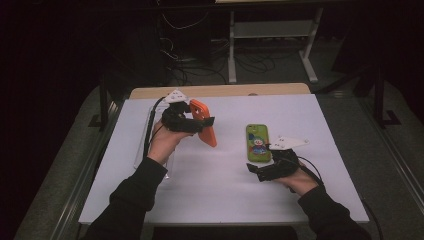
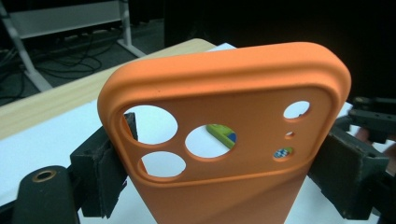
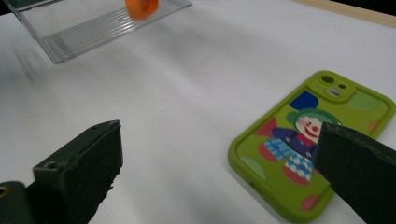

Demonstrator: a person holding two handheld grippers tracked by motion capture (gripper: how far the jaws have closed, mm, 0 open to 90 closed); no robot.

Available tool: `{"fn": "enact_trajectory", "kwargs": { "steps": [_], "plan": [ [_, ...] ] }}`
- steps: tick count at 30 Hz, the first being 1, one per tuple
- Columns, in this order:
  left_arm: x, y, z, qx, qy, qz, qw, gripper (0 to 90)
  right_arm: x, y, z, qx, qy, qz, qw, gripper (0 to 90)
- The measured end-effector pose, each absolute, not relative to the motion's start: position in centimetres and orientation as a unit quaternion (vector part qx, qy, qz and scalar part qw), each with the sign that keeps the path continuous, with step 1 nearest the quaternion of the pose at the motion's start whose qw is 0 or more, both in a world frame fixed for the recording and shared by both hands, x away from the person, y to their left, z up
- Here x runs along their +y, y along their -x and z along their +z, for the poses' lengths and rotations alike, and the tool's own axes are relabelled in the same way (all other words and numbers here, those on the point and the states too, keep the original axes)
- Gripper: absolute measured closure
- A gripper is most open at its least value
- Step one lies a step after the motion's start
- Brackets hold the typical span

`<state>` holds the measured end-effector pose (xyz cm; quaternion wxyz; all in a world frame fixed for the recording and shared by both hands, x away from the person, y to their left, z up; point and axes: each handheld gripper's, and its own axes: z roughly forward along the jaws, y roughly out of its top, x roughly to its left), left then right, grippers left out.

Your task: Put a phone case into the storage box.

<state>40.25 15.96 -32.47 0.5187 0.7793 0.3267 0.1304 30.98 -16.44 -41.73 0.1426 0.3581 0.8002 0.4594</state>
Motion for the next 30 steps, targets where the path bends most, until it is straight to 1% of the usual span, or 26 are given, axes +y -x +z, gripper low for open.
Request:
{"fn": "enact_trajectory", "kwargs": {
  "steps": [5,7,12,21,26,27,30],
  "plan": [
    [16.7,-41.1,-31.2,0.33,-0.776,0.145,0.518,14.1,-17.6,-30.3,-42.2,0.793,-0.365,0.461,0.16,0.1],
    [17.0,-41.4,-30.8,0.331,-0.775,0.151,0.517,14.1,-18.0,-30.1,-42.3,0.792,-0.371,0.459,0.156,0.1],
    [18.4,-42.1,-29.8,0.342,-0.767,0.168,0.516,14.1,-19.1,-29.4,-43.0,0.802,-0.366,0.444,0.162,0.1],
    [20.9,-43.5,-28.8,0.371,-0.748,0.204,0.51,14.1,-19.8,-28.4,-43.4,0.808,-0.367,0.432,0.161,0.1],
    [22.3,-44.6,-28.4,0.397,-0.741,0.23,0.49,14.1,-19.9,-28.2,-43.4,0.807,-0.369,0.431,0.162,0.2],
    [22.7,-45.1,-28.4,0.408,-0.74,0.245,0.476,14.1,-19.9,-28.2,-43.4,0.807,-0.369,0.432,0.162,0.1],
    [23.1,-45.6,-28.4,0.42,-0.736,0.256,0.464,14.1,-19.8,-28.2,-43.4,0.807,-0.371,0.431,0.159,0.2]
  ]
}}
